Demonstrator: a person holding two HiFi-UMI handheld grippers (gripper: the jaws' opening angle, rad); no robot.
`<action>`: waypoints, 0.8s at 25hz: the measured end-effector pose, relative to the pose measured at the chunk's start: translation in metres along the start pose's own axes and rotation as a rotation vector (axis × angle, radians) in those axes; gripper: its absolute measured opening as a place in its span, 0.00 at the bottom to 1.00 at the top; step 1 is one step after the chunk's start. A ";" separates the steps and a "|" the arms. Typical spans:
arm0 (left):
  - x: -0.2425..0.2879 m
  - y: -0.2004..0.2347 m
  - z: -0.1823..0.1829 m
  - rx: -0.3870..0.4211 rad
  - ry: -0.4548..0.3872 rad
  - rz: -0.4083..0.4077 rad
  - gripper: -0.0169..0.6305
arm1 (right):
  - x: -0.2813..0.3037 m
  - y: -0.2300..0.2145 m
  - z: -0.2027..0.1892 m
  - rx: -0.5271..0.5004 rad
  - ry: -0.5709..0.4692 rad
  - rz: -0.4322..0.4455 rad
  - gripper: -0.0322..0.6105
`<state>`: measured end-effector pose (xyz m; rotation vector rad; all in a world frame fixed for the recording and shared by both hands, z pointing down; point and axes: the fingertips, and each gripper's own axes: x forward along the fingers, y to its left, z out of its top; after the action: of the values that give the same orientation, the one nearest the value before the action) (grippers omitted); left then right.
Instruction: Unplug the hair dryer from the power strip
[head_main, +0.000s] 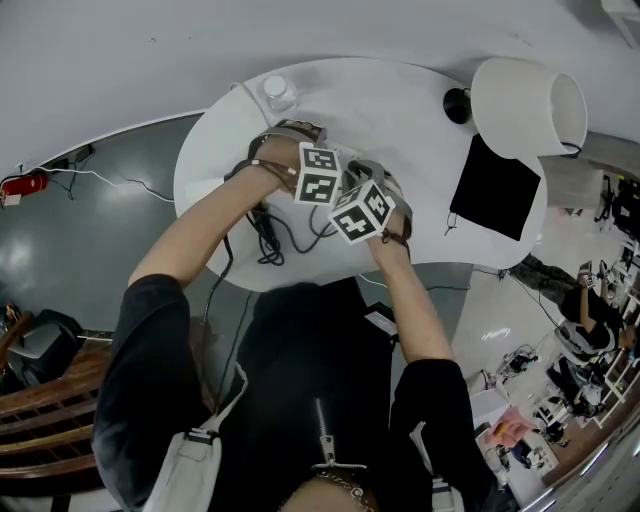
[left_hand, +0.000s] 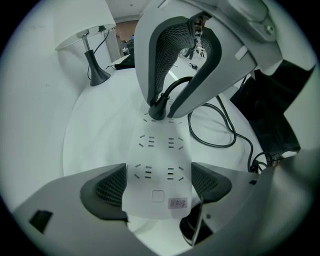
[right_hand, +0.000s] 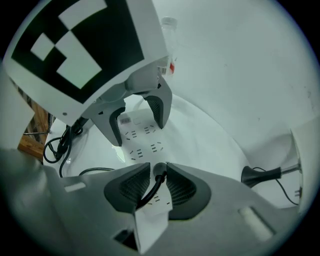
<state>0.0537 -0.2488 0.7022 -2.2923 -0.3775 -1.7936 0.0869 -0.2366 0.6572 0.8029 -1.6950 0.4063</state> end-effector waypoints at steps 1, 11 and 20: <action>0.000 0.000 0.000 -0.001 -0.001 -0.002 0.62 | 0.000 -0.002 0.000 0.000 0.001 -0.009 0.19; 0.003 -0.001 0.000 0.006 0.003 -0.003 0.63 | 0.003 -0.004 -0.002 -0.092 0.008 -0.006 0.16; 0.003 -0.002 0.000 0.005 0.007 -0.005 0.63 | 0.003 -0.004 0.000 -0.191 0.048 0.139 0.16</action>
<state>0.0535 -0.2470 0.7051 -2.2834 -0.3856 -1.8004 0.0894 -0.2397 0.6593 0.5342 -1.7205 0.3490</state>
